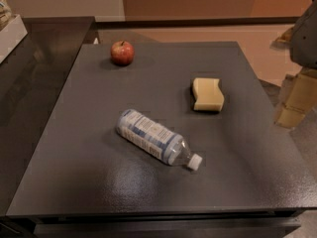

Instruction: Pick sponge

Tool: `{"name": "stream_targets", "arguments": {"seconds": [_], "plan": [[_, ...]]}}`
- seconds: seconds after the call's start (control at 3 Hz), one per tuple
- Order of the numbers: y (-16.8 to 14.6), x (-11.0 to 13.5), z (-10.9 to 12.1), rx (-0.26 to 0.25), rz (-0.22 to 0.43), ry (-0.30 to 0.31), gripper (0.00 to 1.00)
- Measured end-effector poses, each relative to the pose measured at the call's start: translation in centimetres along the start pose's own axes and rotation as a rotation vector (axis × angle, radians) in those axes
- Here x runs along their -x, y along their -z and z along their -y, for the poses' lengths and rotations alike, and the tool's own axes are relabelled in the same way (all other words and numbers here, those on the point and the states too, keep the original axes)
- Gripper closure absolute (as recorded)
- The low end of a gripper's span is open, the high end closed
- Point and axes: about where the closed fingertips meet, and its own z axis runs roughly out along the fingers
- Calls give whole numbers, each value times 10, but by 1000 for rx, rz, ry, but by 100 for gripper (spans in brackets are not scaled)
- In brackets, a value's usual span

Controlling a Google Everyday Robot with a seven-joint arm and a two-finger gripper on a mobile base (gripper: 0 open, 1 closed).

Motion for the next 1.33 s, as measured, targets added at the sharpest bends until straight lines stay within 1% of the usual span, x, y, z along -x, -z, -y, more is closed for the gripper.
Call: {"name": "stream_targets", "arguments": {"seconds": [0.33, 0.67, 1.33], "plan": [[-2, 2, 2, 2, 7, 2, 0], [-11, 10, 10, 11, 30, 9, 0], [-60, 44, 42, 45, 146, 16, 0]]}}
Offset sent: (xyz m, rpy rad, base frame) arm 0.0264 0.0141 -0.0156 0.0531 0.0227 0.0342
